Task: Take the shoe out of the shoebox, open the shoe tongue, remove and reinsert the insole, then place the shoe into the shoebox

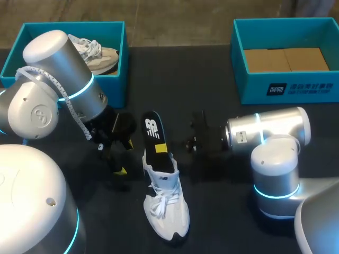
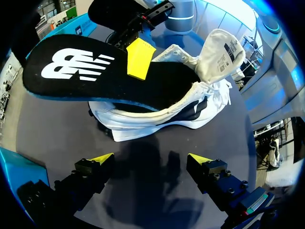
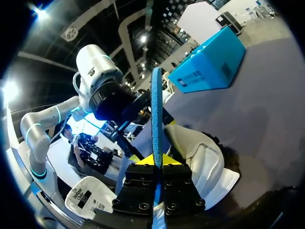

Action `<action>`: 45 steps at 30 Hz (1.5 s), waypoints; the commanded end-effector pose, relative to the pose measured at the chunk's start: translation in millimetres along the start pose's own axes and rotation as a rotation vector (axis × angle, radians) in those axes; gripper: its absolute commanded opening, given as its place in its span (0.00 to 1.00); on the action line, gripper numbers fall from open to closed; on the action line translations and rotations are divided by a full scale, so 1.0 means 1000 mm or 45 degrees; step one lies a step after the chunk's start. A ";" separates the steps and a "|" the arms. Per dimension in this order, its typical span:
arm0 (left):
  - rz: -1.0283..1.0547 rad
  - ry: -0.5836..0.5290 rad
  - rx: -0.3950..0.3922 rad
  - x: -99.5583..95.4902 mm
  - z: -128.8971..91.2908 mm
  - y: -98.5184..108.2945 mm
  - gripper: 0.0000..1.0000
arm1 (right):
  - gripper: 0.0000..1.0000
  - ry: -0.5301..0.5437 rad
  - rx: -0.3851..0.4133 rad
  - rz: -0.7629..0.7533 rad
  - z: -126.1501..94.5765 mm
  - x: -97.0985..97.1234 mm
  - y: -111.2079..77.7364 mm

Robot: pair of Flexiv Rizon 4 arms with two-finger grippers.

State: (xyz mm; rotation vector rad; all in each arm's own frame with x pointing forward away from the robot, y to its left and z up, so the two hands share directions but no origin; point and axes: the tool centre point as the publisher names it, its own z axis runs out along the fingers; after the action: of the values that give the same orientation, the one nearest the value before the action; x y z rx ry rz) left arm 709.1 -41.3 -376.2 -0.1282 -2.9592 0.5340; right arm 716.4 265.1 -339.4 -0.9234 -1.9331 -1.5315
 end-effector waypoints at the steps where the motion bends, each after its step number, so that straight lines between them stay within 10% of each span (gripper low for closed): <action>1: -0.001 -0.003 -0.001 0.001 0.000 0.000 1.00 | 0.00 -0.004 0.005 0.008 -0.001 0.003 -0.007; 21: -0.001 -0.003 -0.001 0.001 0.000 0.000 1.00 | 0.00 0.006 0.069 0.087 -0.001 0.007 -0.039; 26: -0.001 -0.003 -0.001 0.001 0.000 0.000 1.00 | 0.00 0.007 0.058 0.062 -0.002 0.011 -0.035; 31: -0.001 -0.003 -0.001 0.001 0.000 0.000 1.00 | 0.34 -0.001 0.039 0.032 -0.003 0.014 -0.028; 45: -0.001 -0.003 -0.001 0.001 0.000 0.000 1.00 | 0.26 0.001 -0.004 -0.013 -0.003 0.005 -0.003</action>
State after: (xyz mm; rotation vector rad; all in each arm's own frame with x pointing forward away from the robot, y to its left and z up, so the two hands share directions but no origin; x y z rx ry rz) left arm 709.1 -41.3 -376.2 -0.1282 -2.9592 0.5340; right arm 706.1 259.7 -334.7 -0.9219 -1.9426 -1.5377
